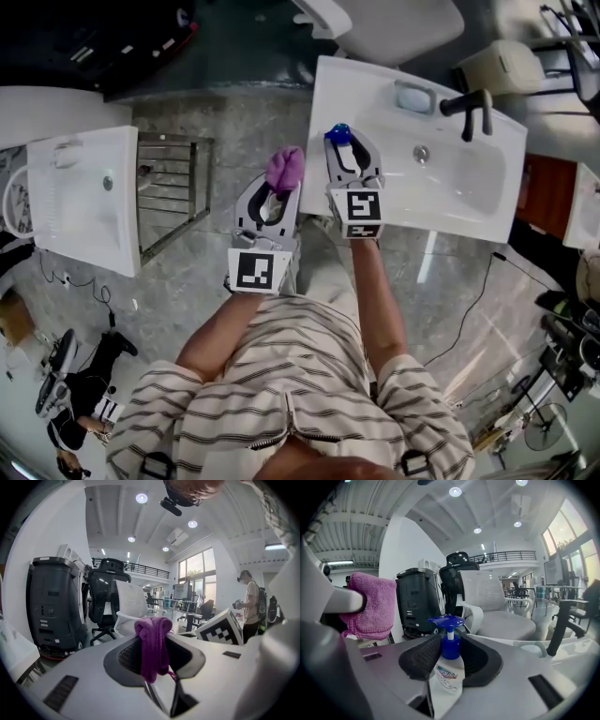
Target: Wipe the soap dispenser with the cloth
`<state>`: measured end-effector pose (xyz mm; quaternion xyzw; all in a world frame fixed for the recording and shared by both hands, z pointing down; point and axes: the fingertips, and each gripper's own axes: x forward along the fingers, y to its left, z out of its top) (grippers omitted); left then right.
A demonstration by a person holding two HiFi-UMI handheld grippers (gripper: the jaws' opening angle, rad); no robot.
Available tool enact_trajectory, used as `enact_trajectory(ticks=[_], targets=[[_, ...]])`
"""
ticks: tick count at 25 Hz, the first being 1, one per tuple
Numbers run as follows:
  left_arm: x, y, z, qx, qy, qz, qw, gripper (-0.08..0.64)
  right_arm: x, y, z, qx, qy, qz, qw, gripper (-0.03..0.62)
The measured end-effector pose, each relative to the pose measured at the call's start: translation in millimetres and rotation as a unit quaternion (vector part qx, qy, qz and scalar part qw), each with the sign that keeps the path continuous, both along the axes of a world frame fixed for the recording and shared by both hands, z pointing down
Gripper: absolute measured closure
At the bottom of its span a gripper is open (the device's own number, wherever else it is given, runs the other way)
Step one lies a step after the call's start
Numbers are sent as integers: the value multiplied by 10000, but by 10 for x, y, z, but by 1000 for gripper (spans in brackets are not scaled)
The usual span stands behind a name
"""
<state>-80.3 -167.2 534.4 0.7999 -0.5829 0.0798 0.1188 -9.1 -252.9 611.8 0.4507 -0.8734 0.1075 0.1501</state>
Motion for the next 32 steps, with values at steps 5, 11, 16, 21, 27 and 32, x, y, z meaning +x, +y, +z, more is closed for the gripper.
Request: enact_trajectory(ticks=[5,11,16,21,27,32], targets=[[31,43,-31,41,-71,135,9999,442,35,32,-120,-150,-128,16,9998,457],[85,142,-175,76,-102,362,9993,442,102,77,-560,-118,-381,68,9992,459],[117,188,-344,192,-222,555,9980,442,146,182,-1004,-3,-355,45,9994,457],[163,169,-536,298,-243,718,9967,442,217,271,-1446,187,-412,59,9990,459],[271,235,-699,395,-256,905,9948,442,255,427,-1746,262,-513,108,9983,459],[373,150,-842,527,-250,1049,9928,442,283,486,-1936,384,-531,128,9978,459]])
